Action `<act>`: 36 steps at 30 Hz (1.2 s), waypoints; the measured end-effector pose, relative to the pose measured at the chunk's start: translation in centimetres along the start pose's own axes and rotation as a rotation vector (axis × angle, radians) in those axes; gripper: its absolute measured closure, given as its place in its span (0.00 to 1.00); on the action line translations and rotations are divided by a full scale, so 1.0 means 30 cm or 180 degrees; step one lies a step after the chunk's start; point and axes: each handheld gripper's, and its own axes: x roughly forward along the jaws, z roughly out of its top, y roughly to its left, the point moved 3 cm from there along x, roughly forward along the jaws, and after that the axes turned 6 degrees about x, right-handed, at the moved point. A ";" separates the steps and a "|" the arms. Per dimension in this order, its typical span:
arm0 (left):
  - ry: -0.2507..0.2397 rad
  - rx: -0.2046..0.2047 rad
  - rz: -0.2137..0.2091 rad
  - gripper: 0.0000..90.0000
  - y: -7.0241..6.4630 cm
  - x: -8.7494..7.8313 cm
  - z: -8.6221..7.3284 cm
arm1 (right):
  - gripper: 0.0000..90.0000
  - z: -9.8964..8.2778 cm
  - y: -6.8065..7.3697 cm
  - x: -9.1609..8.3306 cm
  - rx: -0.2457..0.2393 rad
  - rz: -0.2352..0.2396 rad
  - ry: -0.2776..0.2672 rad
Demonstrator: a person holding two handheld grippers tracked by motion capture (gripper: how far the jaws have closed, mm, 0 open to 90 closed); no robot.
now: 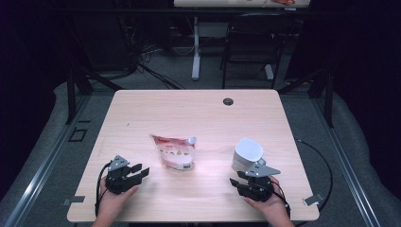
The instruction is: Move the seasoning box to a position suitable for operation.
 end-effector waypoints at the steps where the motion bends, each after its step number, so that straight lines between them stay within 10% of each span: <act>1: -0.0003 -0.0013 -0.0012 0.65 0.000 -0.004 0.002 | 0.58 -0.003 0.001 0.005 0.0008 0.0021 -0.0015; 12: -0.0039 -0.0016 0.0079 0.65 -0.002 -0.003 -0.001 | 0.58 -0.004 0.011 -0.003 -0.0167 -0.0219 -0.0057; 36: -0.0178 -0.0053 0.0035 0.76 -0.014 -0.005 0.068 | 0.80 0.051 0.064 0.028 -0.0201 -0.0153 -0.0051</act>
